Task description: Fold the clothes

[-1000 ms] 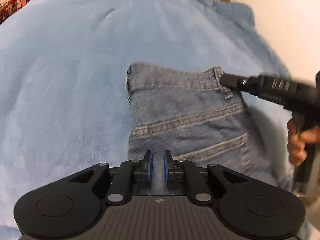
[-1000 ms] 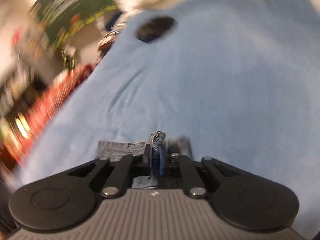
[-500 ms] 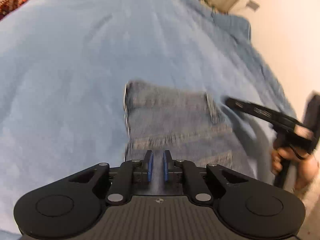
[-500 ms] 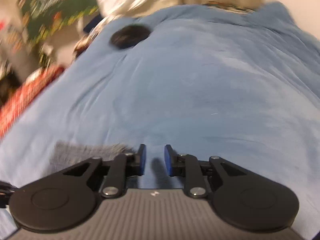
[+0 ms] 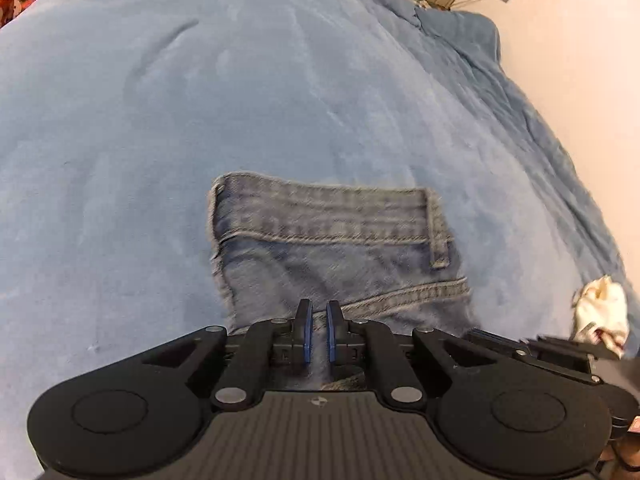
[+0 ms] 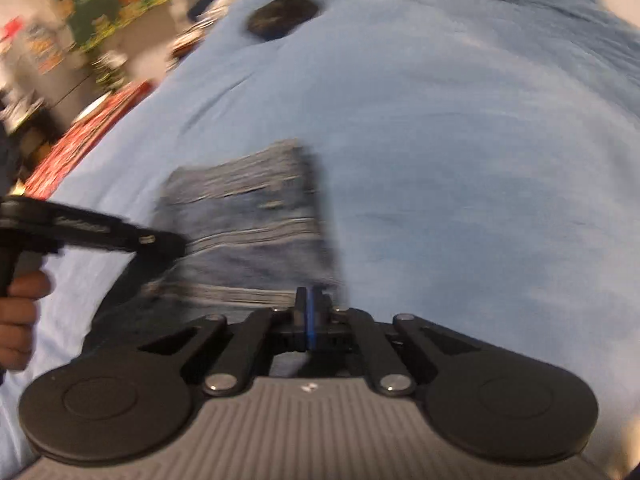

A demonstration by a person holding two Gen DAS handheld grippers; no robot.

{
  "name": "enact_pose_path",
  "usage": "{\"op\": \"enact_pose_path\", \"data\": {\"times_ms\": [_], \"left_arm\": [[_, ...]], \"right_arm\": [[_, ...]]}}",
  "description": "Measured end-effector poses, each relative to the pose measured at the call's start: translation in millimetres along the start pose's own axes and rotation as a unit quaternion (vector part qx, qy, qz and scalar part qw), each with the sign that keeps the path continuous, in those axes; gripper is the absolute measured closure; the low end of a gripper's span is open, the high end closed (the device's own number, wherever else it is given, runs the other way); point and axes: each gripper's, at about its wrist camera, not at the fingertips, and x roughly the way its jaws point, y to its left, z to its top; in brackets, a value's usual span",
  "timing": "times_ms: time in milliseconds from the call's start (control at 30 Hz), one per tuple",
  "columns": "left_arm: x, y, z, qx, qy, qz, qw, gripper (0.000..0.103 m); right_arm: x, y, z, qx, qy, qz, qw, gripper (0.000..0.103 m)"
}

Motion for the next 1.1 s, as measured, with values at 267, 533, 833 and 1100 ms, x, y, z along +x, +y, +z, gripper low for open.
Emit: {"op": "enact_pose_path", "data": {"times_ms": [267, 533, 833, 1100], "left_arm": [[-65.8, -30.2, -34.6, 0.026, -0.013, -0.044, 0.9986, 0.094], [-66.1, -34.0, -137.2, 0.047, 0.088, 0.005, 0.995, 0.094], [-114.9, -29.4, -182.2, 0.035, 0.091, 0.041, 0.9944, 0.085], [-146.5, 24.2, -191.5, -0.05, 0.097, 0.049, 0.9928, 0.065]], "right_arm": [[-106.8, 38.0, -37.0, -0.047, -0.021, 0.023, 0.998, 0.094], [-110.9, 35.6, -109.5, -0.051, 0.032, -0.006, 0.998, 0.103], [-161.2, 7.3, -117.9, 0.001, 0.01, -0.003, 1.0, 0.079], [-155.3, -39.8, -115.9, 0.055, 0.047, 0.012, 0.997, 0.055]]}}
